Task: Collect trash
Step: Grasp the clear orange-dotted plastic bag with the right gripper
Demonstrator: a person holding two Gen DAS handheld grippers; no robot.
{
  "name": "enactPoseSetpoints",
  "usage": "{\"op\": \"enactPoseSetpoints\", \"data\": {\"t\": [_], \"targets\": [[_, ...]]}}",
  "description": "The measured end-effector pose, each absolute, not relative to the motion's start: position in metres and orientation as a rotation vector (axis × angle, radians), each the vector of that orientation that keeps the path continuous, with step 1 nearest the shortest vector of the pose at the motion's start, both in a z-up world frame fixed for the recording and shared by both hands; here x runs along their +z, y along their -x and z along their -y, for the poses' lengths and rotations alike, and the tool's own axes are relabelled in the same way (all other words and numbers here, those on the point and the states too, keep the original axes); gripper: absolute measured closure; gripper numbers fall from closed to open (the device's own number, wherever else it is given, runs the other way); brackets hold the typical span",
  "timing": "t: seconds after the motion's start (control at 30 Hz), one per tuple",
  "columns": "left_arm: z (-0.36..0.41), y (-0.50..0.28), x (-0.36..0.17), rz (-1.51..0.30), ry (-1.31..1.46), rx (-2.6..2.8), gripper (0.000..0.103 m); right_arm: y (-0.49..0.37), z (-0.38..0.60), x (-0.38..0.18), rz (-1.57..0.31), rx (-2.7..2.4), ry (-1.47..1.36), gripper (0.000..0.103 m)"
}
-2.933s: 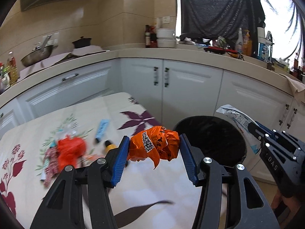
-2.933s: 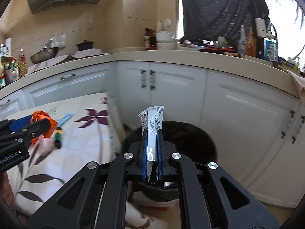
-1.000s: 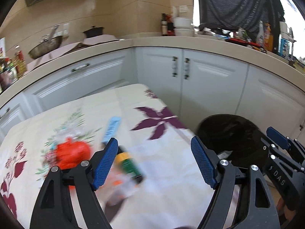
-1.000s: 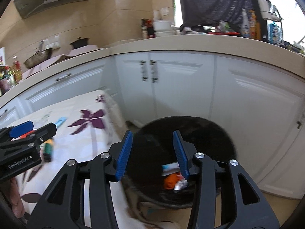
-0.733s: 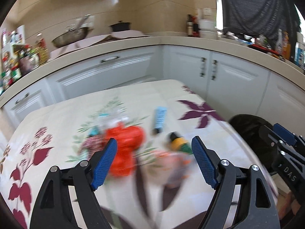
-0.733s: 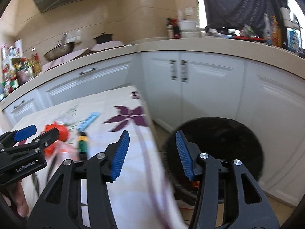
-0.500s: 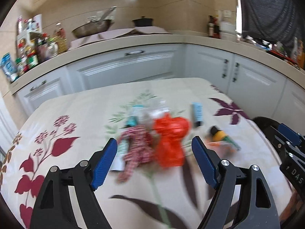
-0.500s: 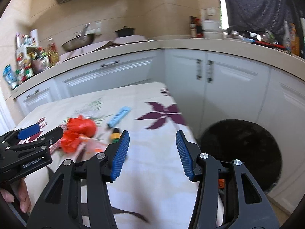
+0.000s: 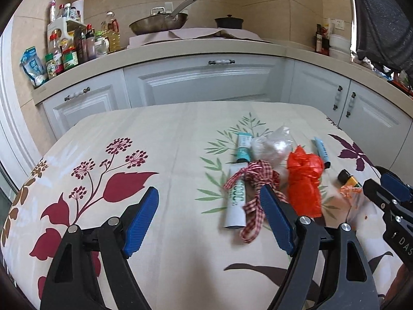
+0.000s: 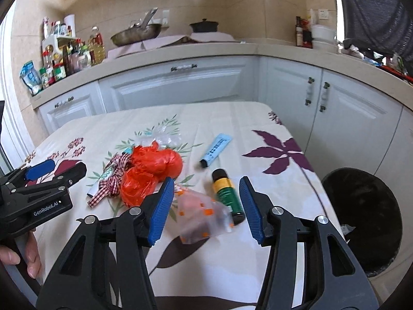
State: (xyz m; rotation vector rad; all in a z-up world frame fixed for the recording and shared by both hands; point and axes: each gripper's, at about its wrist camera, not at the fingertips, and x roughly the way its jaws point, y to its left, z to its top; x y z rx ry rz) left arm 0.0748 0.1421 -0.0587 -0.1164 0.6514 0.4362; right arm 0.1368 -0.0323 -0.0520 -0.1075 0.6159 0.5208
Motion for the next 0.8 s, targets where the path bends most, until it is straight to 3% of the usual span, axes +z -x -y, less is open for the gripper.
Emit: {"op": "enactPoseSetpoints", "data": {"t": [0.33, 0.43, 0.6, 0.8], "targets": [[-0.152, -0.075, -0.062, -0.667, 0.138, 0.424, 0.025, -0.142, 0.016, -0.063, -0.695, 0.53, 0.173, 0.053], [-0.153, -0.075, -0.062, -0.666, 0.138, 0.42, 0.025, -0.142, 0.012, -0.069, -0.722, 0.54, 0.19, 0.066], [-0.15, -0.074, -0.062, -0.669, 0.137, 0.413, 0.025, -0.139, 0.011, -0.07, -0.718, 0.553, 0.19, 0.073], [-0.141, -0.075, -0.061, -0.672, 0.135, 0.39, 0.025, -0.135, 0.019, -0.061, -0.689, 0.56, 0.16, 0.073]]}}
